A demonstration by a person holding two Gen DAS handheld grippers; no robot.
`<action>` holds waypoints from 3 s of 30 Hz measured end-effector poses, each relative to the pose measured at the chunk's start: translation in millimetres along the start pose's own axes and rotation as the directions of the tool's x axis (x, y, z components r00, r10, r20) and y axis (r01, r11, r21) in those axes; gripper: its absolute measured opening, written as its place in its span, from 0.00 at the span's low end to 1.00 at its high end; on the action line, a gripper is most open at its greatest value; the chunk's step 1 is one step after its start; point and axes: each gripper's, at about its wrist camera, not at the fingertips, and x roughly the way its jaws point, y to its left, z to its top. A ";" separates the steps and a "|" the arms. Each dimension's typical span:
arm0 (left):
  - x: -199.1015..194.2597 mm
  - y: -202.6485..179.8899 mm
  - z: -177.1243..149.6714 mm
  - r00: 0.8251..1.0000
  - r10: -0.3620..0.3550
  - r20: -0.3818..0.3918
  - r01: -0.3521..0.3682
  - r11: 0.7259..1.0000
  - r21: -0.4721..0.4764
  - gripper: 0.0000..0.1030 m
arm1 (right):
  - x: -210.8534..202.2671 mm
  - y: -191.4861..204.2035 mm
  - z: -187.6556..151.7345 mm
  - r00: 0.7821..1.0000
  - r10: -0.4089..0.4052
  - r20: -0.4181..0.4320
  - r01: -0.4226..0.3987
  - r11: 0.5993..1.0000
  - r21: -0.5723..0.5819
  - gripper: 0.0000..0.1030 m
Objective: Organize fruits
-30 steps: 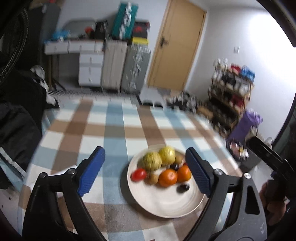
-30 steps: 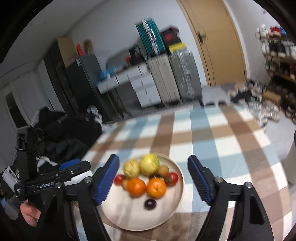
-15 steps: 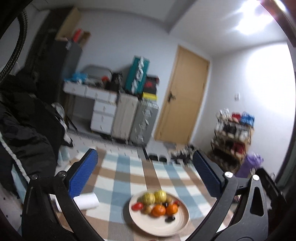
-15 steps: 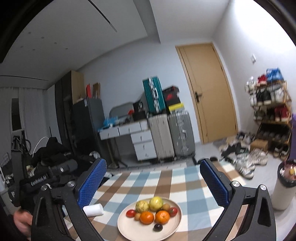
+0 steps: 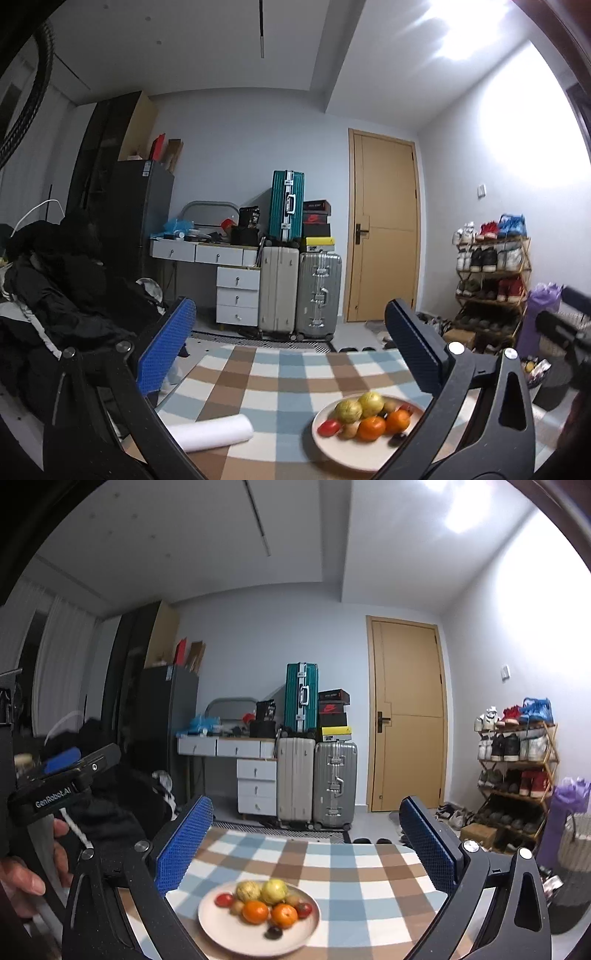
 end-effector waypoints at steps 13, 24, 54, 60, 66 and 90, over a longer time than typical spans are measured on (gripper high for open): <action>22.6 -10.7 -81.0 0.985 0.001 -0.170 0.015 0.996 0.093 1.00 | 6.3 -2.2 -65.3 0.996 -0.006 -0.091 0.007 1.000 0.015 1.00; 52.5 -13.0 -116.5 0.974 -0.005 -0.228 0.027 0.995 0.095 1.00 | 28.7 -6.8 -101.9 0.988 -0.022 -0.154 0.022 1.000 0.004 1.00; 95.7 -7.5 -138.6 0.925 -0.036 -0.379 0.059 0.997 0.047 1.00 | 69.2 -18.3 -126.1 0.947 -0.003 -0.323 0.021 0.998 0.051 1.00; 95.7 -7.6 -138.8 0.925 -0.036 -0.378 0.059 0.997 0.048 1.00 | 65.4 -16.6 -124.2 0.946 0.002 -0.323 0.015 0.999 0.051 1.00; 95.8 -7.7 -139.1 0.925 -0.036 -0.378 0.059 0.997 0.048 1.00 | 65.4 -16.6 -124.3 0.946 0.003 -0.323 0.015 0.999 0.051 1.00; 95.9 -7.8 -139.8 0.925 -0.038 -0.378 0.060 0.997 0.048 1.00 | 65.3 -16.6 -124.7 0.947 0.002 -0.322 0.015 0.999 0.052 1.00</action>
